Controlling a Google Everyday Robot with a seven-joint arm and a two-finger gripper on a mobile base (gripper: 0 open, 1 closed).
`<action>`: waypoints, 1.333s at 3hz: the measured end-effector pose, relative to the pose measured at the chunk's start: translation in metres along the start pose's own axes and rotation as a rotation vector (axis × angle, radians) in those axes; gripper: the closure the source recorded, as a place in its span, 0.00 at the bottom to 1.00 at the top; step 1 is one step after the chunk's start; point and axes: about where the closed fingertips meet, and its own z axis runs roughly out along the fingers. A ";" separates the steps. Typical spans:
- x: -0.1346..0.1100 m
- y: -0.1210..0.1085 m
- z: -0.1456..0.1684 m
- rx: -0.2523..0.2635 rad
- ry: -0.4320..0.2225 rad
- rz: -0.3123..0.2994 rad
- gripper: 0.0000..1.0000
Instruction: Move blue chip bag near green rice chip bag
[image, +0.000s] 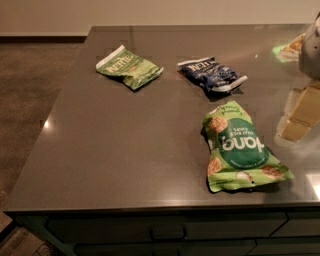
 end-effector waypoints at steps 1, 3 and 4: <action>0.000 0.000 0.000 0.000 0.000 0.000 0.00; -0.027 -0.048 0.028 0.030 0.005 -0.023 0.00; -0.042 -0.081 0.057 0.027 -0.010 -0.006 0.00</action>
Offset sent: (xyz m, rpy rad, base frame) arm 0.0555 0.0155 -0.0055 -0.0423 -0.0170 0.0264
